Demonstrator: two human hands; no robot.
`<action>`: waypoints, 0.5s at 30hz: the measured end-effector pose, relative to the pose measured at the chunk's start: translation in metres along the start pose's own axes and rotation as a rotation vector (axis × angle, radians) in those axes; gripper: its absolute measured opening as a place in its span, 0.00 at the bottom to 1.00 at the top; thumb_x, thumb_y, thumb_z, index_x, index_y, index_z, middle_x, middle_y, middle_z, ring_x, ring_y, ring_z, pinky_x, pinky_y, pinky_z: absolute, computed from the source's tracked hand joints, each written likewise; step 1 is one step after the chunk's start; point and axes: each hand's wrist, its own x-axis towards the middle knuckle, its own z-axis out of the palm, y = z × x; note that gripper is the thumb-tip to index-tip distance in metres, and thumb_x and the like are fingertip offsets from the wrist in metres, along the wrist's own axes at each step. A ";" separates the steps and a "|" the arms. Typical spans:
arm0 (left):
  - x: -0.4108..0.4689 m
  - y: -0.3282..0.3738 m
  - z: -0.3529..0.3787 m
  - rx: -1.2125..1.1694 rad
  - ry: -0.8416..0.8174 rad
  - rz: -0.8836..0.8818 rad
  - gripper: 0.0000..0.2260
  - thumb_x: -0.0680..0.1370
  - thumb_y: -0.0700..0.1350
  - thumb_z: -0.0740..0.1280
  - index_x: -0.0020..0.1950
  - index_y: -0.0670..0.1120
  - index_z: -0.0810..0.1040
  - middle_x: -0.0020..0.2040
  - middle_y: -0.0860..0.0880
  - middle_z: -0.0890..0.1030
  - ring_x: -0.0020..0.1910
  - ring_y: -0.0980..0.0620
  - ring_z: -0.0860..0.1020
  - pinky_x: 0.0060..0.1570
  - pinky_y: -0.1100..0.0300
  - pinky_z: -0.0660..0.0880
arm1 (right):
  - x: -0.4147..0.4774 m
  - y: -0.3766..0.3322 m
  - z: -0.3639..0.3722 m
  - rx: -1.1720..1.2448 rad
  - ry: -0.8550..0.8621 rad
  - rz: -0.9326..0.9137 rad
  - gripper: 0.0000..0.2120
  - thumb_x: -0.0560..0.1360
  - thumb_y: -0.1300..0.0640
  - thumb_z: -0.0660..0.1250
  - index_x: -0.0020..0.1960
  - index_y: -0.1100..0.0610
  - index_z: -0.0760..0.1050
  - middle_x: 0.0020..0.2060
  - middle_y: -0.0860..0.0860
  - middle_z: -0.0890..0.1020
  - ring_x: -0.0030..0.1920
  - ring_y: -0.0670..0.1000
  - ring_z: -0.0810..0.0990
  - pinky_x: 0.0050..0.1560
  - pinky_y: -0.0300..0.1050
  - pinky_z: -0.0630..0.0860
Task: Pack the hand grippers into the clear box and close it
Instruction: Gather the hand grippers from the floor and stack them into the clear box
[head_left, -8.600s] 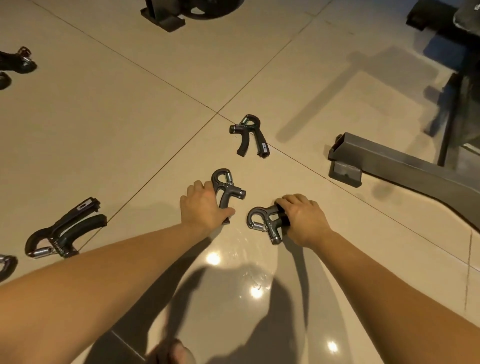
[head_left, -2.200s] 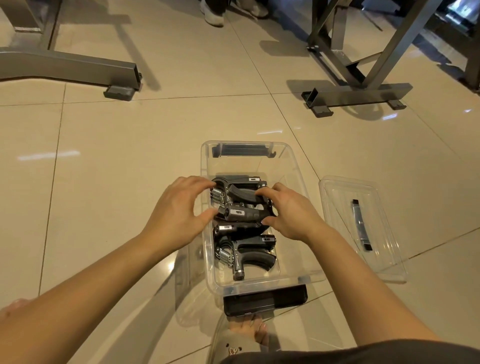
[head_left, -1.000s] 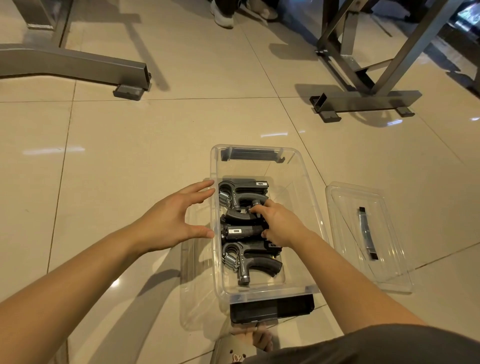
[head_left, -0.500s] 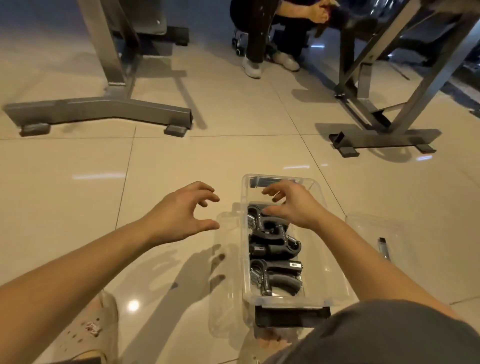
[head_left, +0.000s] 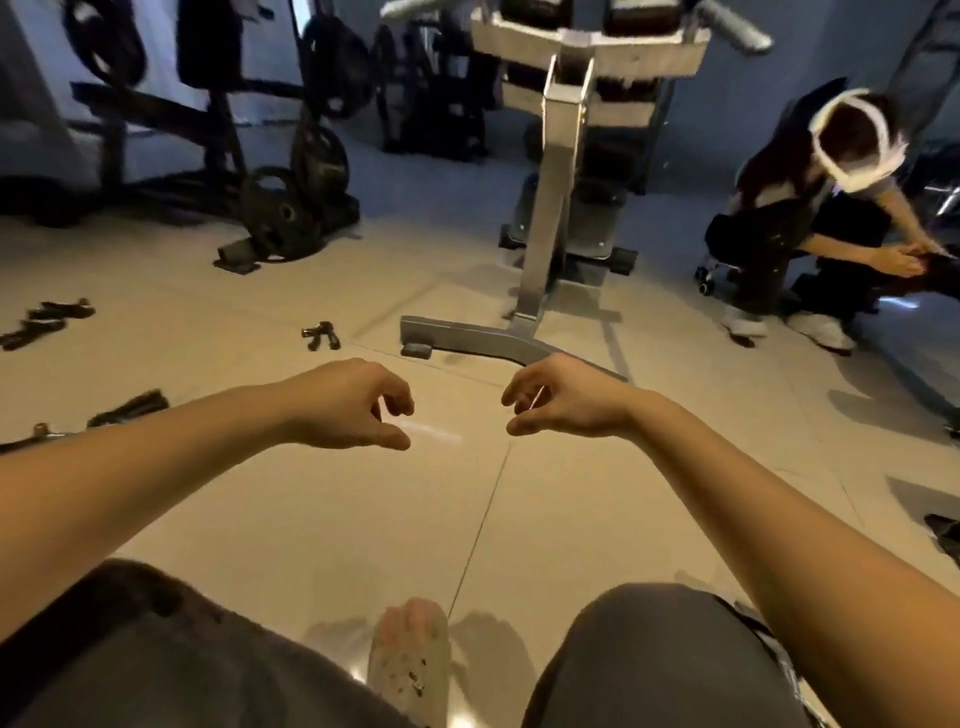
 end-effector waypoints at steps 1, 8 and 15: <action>-0.011 -0.020 -0.011 -0.002 0.002 -0.044 0.19 0.75 0.57 0.73 0.63 0.53 0.79 0.56 0.57 0.80 0.49 0.60 0.80 0.49 0.62 0.79 | 0.016 -0.017 0.000 -0.022 -0.013 -0.030 0.18 0.74 0.49 0.75 0.61 0.53 0.80 0.52 0.47 0.83 0.50 0.45 0.82 0.53 0.43 0.79; -0.050 -0.133 -0.052 -0.045 0.182 -0.321 0.18 0.75 0.57 0.73 0.62 0.51 0.79 0.56 0.54 0.80 0.50 0.57 0.79 0.51 0.58 0.79 | 0.122 -0.101 0.010 -0.014 -0.008 -0.175 0.19 0.75 0.51 0.74 0.64 0.54 0.78 0.57 0.50 0.81 0.54 0.49 0.81 0.53 0.42 0.77; -0.042 -0.227 -0.078 -0.141 0.296 -0.530 0.16 0.75 0.55 0.74 0.59 0.49 0.81 0.53 0.52 0.82 0.50 0.55 0.80 0.46 0.61 0.77 | 0.261 -0.144 0.035 0.038 -0.061 -0.205 0.19 0.76 0.54 0.74 0.64 0.59 0.78 0.57 0.55 0.82 0.56 0.54 0.81 0.53 0.45 0.76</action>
